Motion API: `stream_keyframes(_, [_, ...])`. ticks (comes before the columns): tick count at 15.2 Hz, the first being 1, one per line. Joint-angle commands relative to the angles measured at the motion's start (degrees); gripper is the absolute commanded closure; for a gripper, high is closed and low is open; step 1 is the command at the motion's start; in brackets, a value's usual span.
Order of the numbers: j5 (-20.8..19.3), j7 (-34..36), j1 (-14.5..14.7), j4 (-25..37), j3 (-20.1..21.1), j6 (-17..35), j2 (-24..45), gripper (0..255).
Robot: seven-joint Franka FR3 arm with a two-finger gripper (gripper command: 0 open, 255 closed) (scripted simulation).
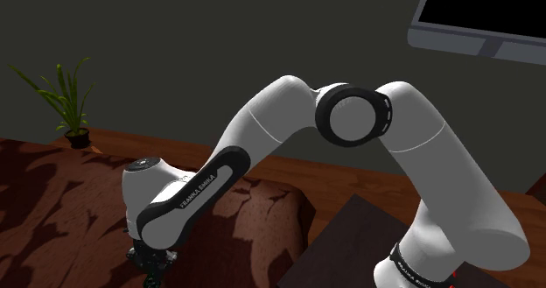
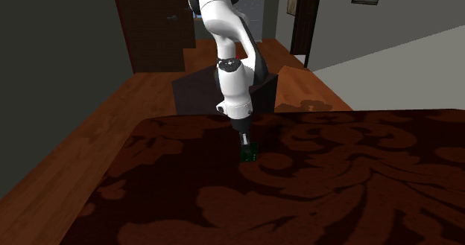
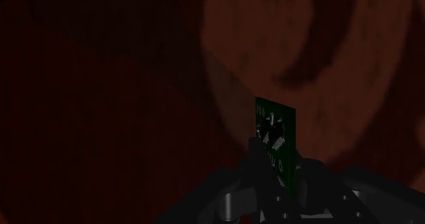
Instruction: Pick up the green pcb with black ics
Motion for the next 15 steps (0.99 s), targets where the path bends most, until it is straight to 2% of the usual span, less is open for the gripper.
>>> stream_keyframes(1, [0.1,0.1,-0.1,-0.2,0.2,-0.4,-0.6,255])
stream_keyframes(15, [2.0,0.2,-1.9,-2.2,2.4,-6.3,-8.6,255])
